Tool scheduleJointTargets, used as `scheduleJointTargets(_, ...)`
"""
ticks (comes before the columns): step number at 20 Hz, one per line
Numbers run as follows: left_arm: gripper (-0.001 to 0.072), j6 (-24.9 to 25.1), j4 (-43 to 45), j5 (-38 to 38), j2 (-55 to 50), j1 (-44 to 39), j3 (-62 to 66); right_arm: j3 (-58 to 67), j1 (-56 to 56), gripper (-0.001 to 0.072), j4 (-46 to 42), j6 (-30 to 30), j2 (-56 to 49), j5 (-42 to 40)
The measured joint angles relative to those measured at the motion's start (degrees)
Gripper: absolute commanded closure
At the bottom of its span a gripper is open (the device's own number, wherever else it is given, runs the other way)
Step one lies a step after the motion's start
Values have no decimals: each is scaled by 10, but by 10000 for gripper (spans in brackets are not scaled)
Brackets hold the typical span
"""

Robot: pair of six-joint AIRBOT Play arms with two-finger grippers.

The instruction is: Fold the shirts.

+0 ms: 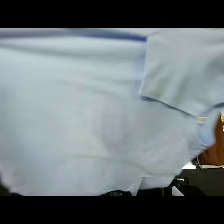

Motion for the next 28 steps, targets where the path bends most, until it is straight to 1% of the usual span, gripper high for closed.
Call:
scheduleJointTargets(3, 678, 31, 5, -2, -91, -7, -119, -16, 0, 678, 28, -13, -156, 56)
scheduleJointTargets(5, 678, 45, 11, 17, -173, -15, -165, -22, 0, 677, 63, -13, -258, 49)
scheduleJointTargets(7, 677, 53, 5, 48, -266, -23, -179, -25, 0, 676, 102, -2, -344, 4)
scheduleJointTargets(10, 677, 59, -39, 95, -401, -28, -152, -27, 0, 676, 159, 9, -435, -101)
scheduleJointTargets(13, 677, 66, -88, 120, -503, -33, -98, -27, 0, 677, 193, 14, -478, -199)
scheduleJointTargets(14, 677, 73, -99, 124, -526, -34, -81, -27, -1, 677, 197, 14, -485, -222)
scheduleJointTargets(16, 677, 85, -113, 124, -553, -34, -53, -27, -4, 676, 201, 5, -488, -242)
scheduleJointTargets(17, 677, 94, -120, 115, -561, -33, -37, -28, -8, 676, 201, -3, -485, -239)
scheduleJointTargets(19, 677, 111, -124, 75, -569, -27, -12, -27, -19, 676, 197, -19, -470, -207)
scheduleJointTargets(22, 677, 124, -123, -17, -576, -22, 9, -29, -36, 676, 169, -31, -450, -109)
scheduleJointTargets(25, 677, 121, -92, -98, -582, -24, 3, -54, -36, 677, 137, -36, -443, -18)
scheduleJointTargets(28, 677, 114, -71, -155, -586, -24, -14, -99, -34, 677, 119, -30, -441, 30)
